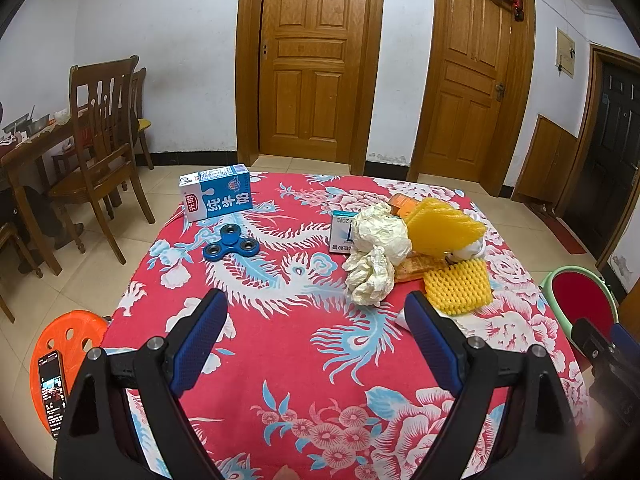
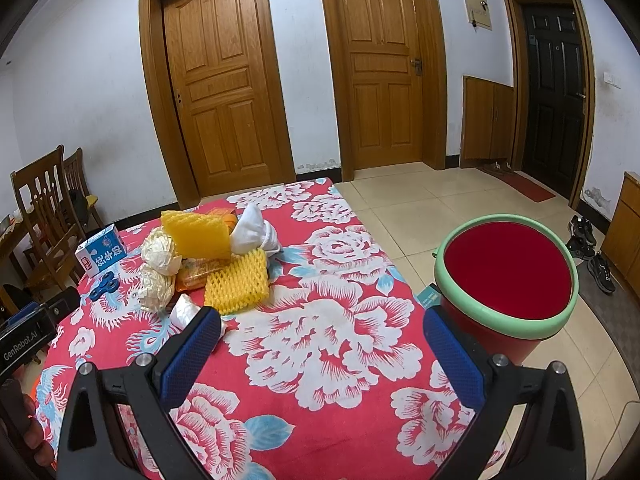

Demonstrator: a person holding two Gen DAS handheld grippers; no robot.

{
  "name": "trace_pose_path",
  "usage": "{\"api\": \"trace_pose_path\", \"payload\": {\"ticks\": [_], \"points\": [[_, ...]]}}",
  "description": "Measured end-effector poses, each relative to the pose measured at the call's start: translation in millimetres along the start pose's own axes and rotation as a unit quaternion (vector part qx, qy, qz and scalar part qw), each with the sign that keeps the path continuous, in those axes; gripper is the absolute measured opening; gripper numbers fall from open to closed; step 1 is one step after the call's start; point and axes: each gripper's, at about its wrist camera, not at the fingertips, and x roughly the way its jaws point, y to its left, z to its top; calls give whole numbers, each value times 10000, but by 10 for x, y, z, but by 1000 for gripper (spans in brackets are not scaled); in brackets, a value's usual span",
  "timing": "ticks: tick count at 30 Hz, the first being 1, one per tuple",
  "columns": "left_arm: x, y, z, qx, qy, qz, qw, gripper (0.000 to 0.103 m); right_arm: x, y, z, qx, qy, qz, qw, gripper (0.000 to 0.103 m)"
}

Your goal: Collect trash

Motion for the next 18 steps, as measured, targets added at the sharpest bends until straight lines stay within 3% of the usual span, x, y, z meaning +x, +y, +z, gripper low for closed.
{"api": "trace_pose_path", "payload": {"ticks": [18], "points": [[24, 55, -10, -33, 13, 14, 10000, 90, 7, 1, -3, -12, 23, -2, 10000, 103]]}}
